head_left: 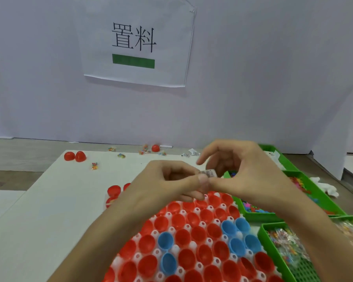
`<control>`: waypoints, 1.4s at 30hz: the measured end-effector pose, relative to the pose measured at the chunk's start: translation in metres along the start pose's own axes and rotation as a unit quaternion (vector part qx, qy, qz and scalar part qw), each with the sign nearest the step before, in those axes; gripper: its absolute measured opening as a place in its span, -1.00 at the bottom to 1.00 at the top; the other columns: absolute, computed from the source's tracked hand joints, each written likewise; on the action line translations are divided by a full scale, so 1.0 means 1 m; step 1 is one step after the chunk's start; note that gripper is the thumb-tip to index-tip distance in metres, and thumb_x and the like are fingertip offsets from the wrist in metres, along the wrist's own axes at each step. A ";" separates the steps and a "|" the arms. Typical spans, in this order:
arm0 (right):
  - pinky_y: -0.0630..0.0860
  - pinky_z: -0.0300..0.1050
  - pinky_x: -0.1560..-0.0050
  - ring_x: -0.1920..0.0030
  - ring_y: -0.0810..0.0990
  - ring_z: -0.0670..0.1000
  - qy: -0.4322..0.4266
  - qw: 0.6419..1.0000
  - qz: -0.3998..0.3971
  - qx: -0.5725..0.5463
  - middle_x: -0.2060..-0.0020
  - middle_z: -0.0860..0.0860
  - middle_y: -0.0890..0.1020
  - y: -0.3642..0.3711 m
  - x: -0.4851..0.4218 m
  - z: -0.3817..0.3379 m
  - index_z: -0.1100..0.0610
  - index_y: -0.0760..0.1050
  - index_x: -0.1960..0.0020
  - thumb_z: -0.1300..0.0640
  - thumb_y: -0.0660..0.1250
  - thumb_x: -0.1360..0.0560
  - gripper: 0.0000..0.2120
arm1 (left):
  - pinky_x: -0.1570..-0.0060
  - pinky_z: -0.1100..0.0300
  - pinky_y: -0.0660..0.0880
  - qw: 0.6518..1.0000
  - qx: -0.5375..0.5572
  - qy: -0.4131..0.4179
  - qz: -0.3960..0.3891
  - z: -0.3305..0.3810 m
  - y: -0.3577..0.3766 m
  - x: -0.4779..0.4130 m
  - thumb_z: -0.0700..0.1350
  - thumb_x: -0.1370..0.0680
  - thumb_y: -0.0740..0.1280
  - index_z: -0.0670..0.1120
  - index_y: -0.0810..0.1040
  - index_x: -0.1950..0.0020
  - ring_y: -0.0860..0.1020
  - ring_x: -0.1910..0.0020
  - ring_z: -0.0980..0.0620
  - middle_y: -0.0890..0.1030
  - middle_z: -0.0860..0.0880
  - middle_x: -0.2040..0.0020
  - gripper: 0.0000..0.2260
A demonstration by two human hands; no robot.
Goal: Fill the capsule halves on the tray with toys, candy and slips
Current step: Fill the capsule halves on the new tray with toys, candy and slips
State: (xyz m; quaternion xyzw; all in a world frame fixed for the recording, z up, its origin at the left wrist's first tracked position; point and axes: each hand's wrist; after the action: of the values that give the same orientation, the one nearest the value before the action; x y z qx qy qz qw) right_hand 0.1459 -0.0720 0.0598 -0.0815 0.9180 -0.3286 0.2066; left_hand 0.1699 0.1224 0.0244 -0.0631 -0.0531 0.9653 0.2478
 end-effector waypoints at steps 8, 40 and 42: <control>0.55 -0.38 0.16 0.16 0.65 -0.19 0.075 0.992 0.007 0.100 0.18 -0.23 0.68 -0.038 -0.006 0.045 -0.16 0.63 0.09 0.07 0.54 -0.42 -0.83 | 0.15 0.24 0.63 0.992 0.039 0.037 0.110 0.003 0.008 0.000 -0.16 -0.54 0.37 -0.19 0.65 0.06 0.71 0.20 -0.04 0.72 -0.12 0.21 -0.89; 0.44 -0.30 0.26 0.22 0.65 -0.14 0.203 0.959 0.033 0.197 0.23 -0.16 0.69 -0.065 0.005 0.112 -0.19 0.64 0.08 0.08 0.52 -0.46 -0.83 | 0.19 0.25 0.62 0.993 0.080 0.006 0.089 0.007 0.011 0.002 -0.26 -0.54 0.36 -0.16 0.66 0.01 0.71 0.16 -0.10 0.72 -0.16 0.18 -0.90; 0.51 -0.25 0.17 0.22 0.69 -0.12 0.184 0.971 0.049 0.143 0.23 -0.14 0.72 -0.067 0.006 0.101 -0.14 0.67 0.09 0.08 0.51 -0.47 -0.88 | 0.18 0.24 0.62 0.992 0.090 0.004 0.090 0.008 0.012 0.002 -0.24 -0.54 0.36 -0.16 0.66 0.02 0.71 0.16 -0.10 0.72 -0.17 0.18 -0.90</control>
State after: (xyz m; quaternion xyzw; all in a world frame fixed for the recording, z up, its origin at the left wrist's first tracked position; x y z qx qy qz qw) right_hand 0.1852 -0.1825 0.0298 0.0561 0.8865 -0.4554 0.0600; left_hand 0.1609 0.1122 0.0306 -0.0489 0.0411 0.9843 0.1646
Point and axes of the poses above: each hand's wrist, its own x-axis away from the middle knuckle, its own y-axis out of the palm, z = x × y
